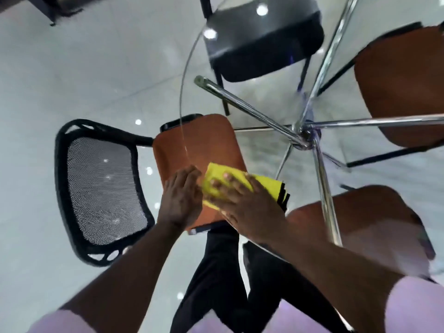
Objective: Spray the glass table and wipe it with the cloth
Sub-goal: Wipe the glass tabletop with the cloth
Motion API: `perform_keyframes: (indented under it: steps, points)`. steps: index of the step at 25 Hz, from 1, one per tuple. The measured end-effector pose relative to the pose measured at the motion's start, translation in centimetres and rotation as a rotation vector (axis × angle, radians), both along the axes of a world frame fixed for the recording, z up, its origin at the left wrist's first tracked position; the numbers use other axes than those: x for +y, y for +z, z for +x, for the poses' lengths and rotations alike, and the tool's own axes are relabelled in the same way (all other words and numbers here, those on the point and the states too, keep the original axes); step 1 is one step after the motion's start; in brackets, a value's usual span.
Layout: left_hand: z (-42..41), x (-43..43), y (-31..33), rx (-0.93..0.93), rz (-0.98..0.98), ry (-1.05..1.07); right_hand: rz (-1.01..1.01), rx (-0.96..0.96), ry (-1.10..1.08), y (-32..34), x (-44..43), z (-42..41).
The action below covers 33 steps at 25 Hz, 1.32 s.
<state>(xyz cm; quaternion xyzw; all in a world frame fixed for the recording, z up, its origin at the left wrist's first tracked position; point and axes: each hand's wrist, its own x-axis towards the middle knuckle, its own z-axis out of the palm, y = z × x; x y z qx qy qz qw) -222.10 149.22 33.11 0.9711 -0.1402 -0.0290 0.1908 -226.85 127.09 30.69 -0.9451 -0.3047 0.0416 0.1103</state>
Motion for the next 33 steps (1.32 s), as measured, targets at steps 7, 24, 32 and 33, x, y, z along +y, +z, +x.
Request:
perform_keyframes:
  steps: [7, 24, 32, 33]
  points:
    - [0.5, -11.3, 0.0, 0.155, 0.170, -0.445, -0.129, -0.060, -0.330, -0.4, -25.2, -8.9]
    - [14.9, -34.5, -2.7, -0.018, 0.229, -0.650, -0.179, -0.212, -1.320, -1.4, -42.3, -4.2]
    - [32.4, -40.5, -3.6, -0.098, 0.181, -0.479, -0.097, -0.107, -1.462, -1.5, -50.8, 20.4]
    - [32.7, -40.5, -3.8, -0.101, 0.175, -0.471, -0.057, -0.095, -1.477, -1.1, -51.7, 23.0]
